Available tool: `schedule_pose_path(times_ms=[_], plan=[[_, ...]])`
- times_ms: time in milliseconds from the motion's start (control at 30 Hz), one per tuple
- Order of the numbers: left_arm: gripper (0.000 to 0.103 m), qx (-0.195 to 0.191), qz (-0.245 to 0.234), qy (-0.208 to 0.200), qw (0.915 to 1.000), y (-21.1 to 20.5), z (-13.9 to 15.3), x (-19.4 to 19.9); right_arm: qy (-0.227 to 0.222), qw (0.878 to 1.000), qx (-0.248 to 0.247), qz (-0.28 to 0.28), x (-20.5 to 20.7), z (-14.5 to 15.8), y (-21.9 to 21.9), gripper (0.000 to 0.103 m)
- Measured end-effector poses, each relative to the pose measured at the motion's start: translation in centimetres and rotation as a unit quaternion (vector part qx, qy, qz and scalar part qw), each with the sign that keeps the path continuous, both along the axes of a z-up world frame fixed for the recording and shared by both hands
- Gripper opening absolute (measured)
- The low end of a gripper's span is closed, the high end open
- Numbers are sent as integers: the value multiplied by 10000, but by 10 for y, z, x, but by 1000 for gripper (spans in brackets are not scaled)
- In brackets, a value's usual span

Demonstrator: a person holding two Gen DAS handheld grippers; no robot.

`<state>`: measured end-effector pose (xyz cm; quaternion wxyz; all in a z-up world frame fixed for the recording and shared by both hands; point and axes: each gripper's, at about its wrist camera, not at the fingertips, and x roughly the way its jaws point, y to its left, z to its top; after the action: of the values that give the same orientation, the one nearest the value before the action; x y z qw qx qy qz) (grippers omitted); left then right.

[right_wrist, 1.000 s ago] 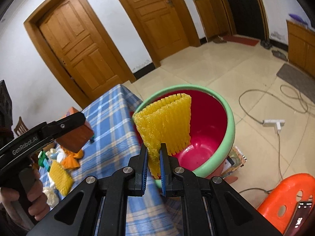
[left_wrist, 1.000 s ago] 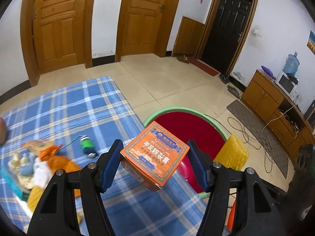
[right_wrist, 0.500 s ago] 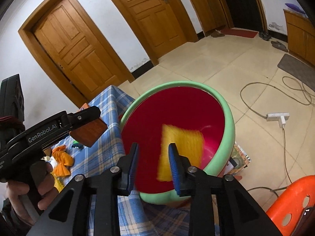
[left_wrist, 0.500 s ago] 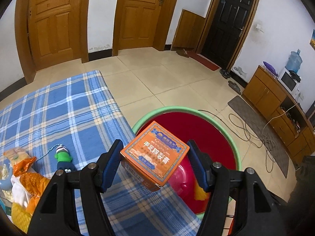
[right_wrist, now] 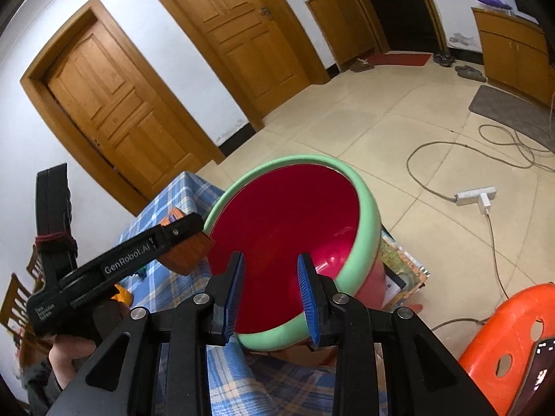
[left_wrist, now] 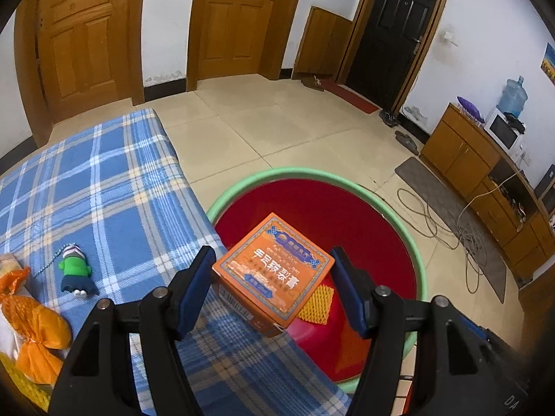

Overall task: Collect trash
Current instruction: 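Open both tools to drop the orange box and foam net into the bucket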

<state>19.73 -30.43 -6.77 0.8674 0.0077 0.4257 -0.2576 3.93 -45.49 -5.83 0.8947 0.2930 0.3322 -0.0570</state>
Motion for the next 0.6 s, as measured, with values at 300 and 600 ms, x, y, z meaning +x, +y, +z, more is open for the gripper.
schedule_pose_path(times_ms=[300,600], plan=[[77,-23,18,-141,9999,-1,6,-4,-62,9999,52,-82,-6,2,-4,33],[77,-21,85,-241,9997,13,23,-17,-139,9999,29,-59,-12,9,-3,35]])
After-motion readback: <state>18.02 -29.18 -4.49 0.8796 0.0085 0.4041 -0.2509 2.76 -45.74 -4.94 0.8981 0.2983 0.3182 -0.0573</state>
